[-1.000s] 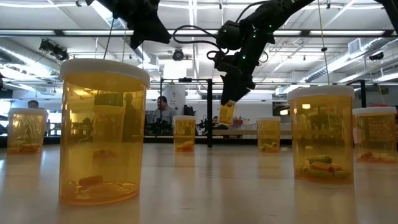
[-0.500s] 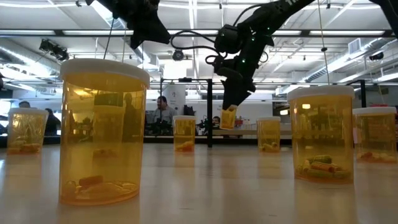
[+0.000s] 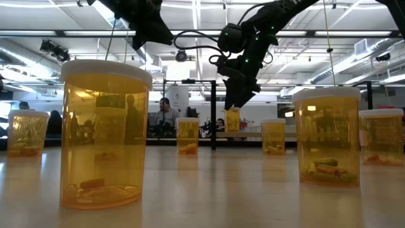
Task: Pick and place medicine bottles onto shelf by color
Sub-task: Put the orange pill bottle on the shelf
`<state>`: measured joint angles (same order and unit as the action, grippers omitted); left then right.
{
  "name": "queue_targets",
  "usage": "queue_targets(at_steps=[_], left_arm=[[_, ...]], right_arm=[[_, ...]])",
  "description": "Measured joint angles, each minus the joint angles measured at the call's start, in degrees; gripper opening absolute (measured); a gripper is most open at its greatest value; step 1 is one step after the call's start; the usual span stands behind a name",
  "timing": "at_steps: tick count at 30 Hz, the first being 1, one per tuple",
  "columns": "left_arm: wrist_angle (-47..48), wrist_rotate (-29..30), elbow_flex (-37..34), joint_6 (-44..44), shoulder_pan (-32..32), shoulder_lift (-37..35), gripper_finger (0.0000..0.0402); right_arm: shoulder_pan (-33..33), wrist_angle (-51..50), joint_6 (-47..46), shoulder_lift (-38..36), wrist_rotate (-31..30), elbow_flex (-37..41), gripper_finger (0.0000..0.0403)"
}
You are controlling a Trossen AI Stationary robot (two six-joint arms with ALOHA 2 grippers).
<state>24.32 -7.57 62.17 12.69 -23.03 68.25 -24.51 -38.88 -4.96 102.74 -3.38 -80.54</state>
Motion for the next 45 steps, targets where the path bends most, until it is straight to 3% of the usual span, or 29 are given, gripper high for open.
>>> queue_targets(at_steps=[4, 9, 13, 17, 27, 45], left_arm=[[0.00, 0.02, 0.00, 0.08, 0.00, 0.00, 0.0091], [0.00, 0.02, 0.00, 0.17, 0.00, 0.00, 0.0091], [-0.04, 0.01, 0.00, 0.17, 0.01, 0.00, 0.0095], [-0.07, 0.00, 0.00, 0.45, 0.00, 0.00, 0.0096], [-0.11, 0.02, 0.00, 1.66, 0.76, -0.02, 0.0108], [-0.05, -1.31, 0.00, 1.01, 0.79, -0.01, 0.0190]], right_arm=[[0.02, -5.98, -1.00, 0.00, 0.58, -4.79, 0.0297], [1.35, -22.36, -5.85, -0.22, 3.32, -12.46, 0.0305], [4.89, -29.27, -7.96, -0.22, 6.52, -12.74, 0.0305], [9.95, -30.21, -11.95, -0.17, 9.42, -9.18, 0.0305], [18.93, -25.89, -22.63, -0.11, 8.87, -1.89, 0.0305], [20.19, -19.87, -32.11, -0.11, 4.11, 2.17, 0.0305]])
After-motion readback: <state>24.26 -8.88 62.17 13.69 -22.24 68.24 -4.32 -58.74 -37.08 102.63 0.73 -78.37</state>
